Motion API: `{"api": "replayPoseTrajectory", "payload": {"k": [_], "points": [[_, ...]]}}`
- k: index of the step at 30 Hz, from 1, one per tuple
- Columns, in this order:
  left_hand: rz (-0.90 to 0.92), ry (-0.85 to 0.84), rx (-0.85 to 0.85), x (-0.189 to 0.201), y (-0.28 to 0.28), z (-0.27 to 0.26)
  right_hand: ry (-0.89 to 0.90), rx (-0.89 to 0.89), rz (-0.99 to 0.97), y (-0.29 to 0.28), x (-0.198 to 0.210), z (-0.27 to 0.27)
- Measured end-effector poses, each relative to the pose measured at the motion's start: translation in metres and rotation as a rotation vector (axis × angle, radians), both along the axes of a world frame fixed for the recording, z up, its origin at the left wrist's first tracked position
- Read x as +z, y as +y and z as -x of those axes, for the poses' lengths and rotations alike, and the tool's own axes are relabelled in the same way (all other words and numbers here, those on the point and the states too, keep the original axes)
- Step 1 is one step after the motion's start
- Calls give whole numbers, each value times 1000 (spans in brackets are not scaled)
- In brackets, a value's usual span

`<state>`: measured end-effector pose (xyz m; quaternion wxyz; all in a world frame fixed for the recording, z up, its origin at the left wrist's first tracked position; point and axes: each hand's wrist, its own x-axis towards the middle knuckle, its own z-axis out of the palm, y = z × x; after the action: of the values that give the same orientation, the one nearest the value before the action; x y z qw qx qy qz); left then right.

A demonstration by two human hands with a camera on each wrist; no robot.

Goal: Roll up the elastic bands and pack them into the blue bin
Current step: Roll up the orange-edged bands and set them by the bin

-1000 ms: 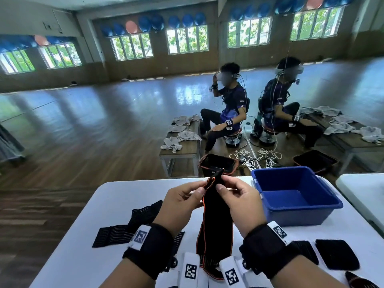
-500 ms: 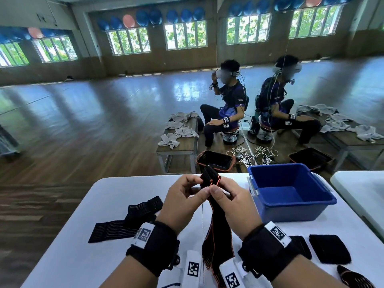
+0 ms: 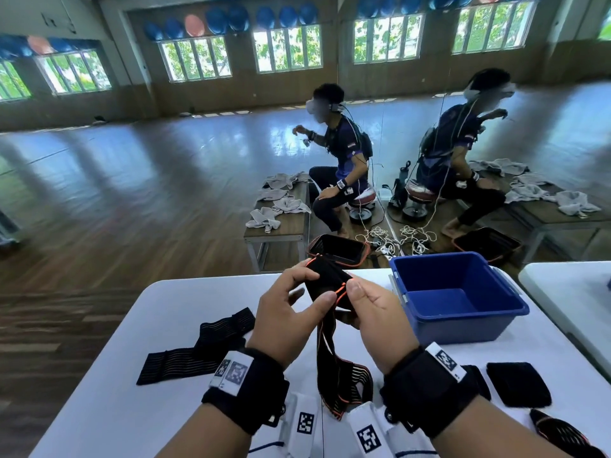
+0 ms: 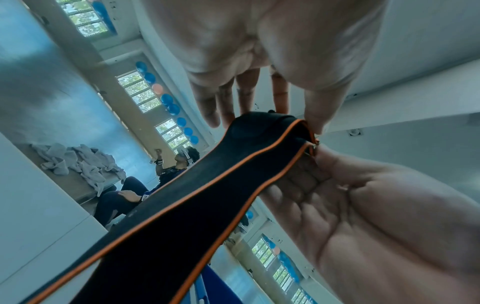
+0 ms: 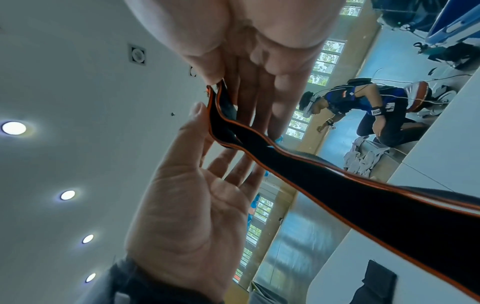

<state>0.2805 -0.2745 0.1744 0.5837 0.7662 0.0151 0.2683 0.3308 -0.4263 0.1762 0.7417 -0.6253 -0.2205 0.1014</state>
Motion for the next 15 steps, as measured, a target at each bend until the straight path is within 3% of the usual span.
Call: {"api": "replayPoseTrajectory", "payload": {"k": [5, 11, 15], "points": [[-110, -80, 27, -3, -1, -2, 115, 47, -95, 1, 0, -2], [-198, -83, 101, -4, -5, -2, 108, 107, -81, 3, 0, 1], [-248, -96, 102, -6, -6, -1, 101, 56, -39, 2, -1, -1]]}}
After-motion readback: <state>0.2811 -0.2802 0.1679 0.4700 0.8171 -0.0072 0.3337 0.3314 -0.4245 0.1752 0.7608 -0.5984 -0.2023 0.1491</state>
